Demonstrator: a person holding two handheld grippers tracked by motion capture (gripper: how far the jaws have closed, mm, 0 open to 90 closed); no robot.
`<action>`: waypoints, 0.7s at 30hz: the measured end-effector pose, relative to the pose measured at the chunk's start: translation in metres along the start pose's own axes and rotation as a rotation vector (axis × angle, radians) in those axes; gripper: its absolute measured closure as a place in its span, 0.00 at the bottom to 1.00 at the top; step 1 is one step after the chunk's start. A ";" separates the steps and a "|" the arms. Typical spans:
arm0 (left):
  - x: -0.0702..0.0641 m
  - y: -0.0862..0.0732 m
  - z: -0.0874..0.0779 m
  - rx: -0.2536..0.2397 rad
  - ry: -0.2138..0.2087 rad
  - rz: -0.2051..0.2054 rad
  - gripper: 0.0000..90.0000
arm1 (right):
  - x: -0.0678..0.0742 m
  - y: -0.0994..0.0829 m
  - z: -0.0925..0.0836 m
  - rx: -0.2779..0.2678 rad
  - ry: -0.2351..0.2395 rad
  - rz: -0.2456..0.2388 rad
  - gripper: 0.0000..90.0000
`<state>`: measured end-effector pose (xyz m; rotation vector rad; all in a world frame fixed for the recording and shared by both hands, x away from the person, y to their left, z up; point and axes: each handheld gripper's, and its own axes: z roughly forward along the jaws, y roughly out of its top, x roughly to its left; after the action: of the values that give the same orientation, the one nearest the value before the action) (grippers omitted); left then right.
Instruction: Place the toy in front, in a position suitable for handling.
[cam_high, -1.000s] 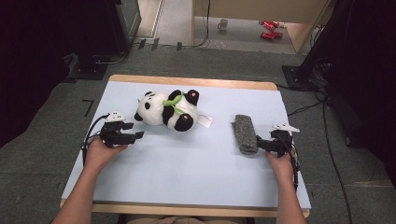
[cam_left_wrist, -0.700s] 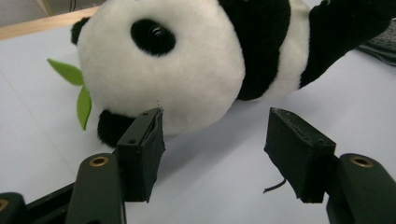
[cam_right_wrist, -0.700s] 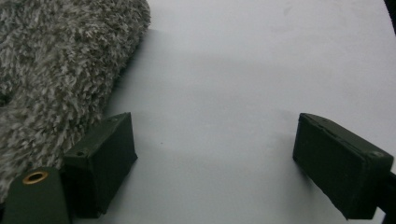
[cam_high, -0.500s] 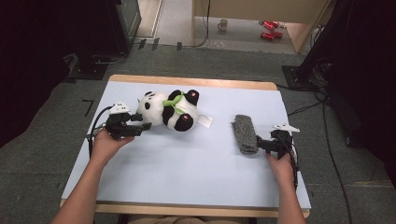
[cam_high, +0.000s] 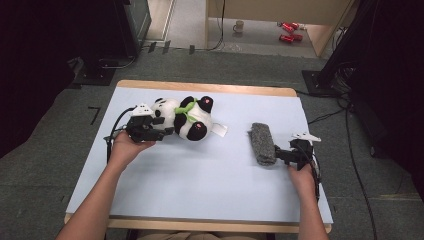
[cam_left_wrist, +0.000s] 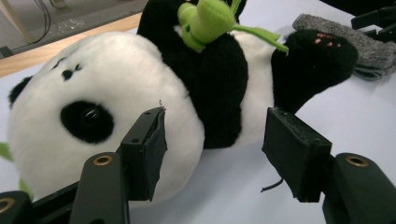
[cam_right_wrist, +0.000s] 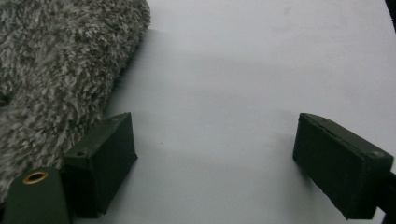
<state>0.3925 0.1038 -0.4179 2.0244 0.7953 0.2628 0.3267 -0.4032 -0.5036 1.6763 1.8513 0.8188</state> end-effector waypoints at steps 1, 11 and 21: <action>0.000 0.002 0.002 -0.001 0.000 0.000 0.44 | 0.000 0.000 0.000 0.000 0.000 0.000 0.14; -0.003 0.014 0.010 -0.023 -0.009 -0.010 0.45 | 0.000 0.000 0.000 0.000 0.000 -0.001 0.14; -0.005 0.016 0.031 -0.034 0.009 0.016 0.48 | 0.000 0.000 0.000 0.001 -0.001 -0.001 0.14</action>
<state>0.4102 0.0735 -0.4213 1.9991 0.7755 0.2924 0.3267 -0.4031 -0.5036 1.6762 1.8519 0.8174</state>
